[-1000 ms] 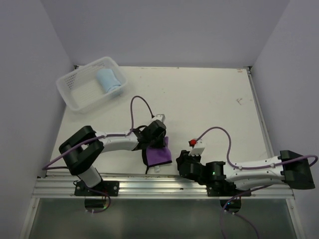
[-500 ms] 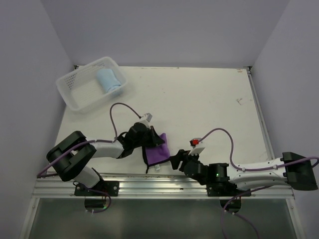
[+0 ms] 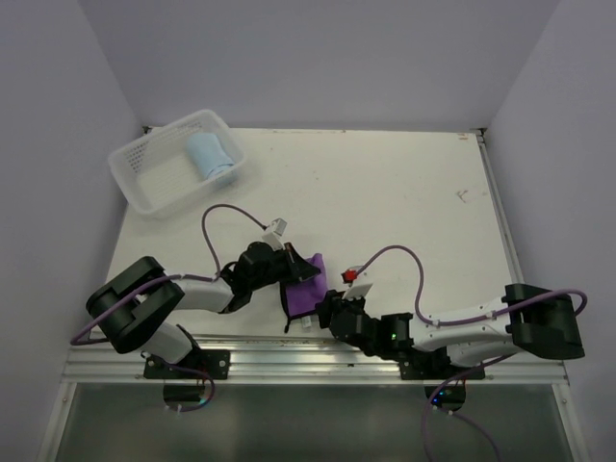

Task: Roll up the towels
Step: Roll the towel

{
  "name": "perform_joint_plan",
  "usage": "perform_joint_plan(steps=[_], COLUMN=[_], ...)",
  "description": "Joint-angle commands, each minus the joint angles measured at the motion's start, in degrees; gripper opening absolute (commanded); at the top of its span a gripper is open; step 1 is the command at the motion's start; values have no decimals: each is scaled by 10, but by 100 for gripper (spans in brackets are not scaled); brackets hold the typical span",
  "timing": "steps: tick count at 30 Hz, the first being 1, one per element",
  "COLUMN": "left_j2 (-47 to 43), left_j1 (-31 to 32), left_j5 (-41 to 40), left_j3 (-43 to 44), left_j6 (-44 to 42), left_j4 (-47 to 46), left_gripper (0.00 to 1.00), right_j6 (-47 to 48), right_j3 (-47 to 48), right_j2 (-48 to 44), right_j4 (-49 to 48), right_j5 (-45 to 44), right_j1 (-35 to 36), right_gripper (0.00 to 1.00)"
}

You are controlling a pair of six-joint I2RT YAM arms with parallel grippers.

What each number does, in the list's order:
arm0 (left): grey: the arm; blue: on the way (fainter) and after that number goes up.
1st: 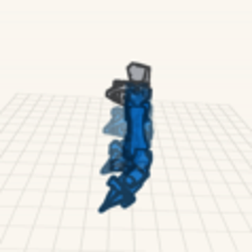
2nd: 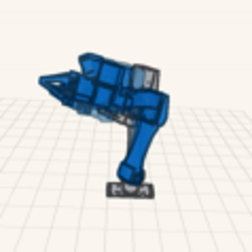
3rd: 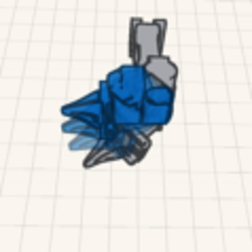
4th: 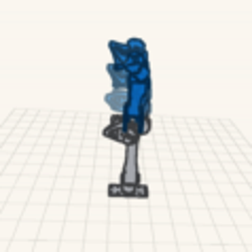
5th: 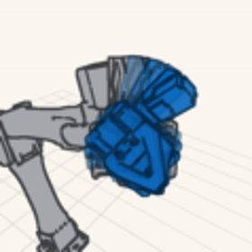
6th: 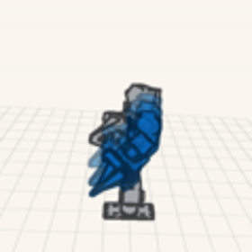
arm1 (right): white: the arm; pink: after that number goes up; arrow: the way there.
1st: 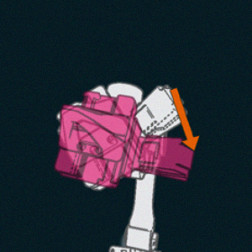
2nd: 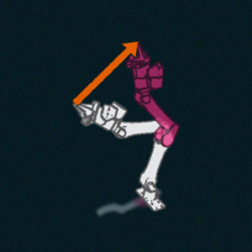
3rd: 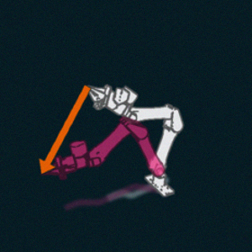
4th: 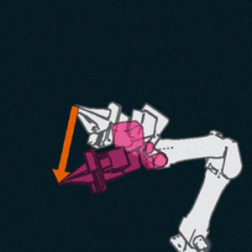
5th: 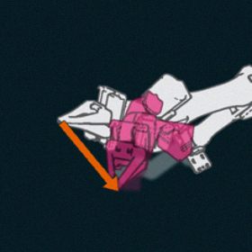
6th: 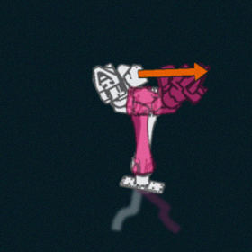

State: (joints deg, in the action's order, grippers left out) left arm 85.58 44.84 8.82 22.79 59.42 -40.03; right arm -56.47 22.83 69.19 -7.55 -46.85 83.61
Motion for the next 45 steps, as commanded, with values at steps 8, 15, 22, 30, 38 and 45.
perform_joint_plan(steps=[8,15,22,30,38,45], left_j2=[10,29,43,34,11,11], left_j1=[-13,-20,-27,-50,-51,-50], left_j5=[9,14,9,43,45,83], left_j3=[-5,6,10,30,120,176], left_j6=[12,15,15,-1,-46,-76], left_j4=[-54,-41,-45,-15,174,273], left_gripper=[0,0,0,39,65,69], right_j6=[7,43,2,-15,-5,-3], right_j3=[38,68,152,172,195,204], right_j2=[52,81,151,183,199,200], right_j4=[-16,5,181,240,259,273], right_j5=[-47,-56,-90,-76,-67,-73], right_j1=[2,2,13,14,14,15], right_gripper=[22,0,0,0,0,0])
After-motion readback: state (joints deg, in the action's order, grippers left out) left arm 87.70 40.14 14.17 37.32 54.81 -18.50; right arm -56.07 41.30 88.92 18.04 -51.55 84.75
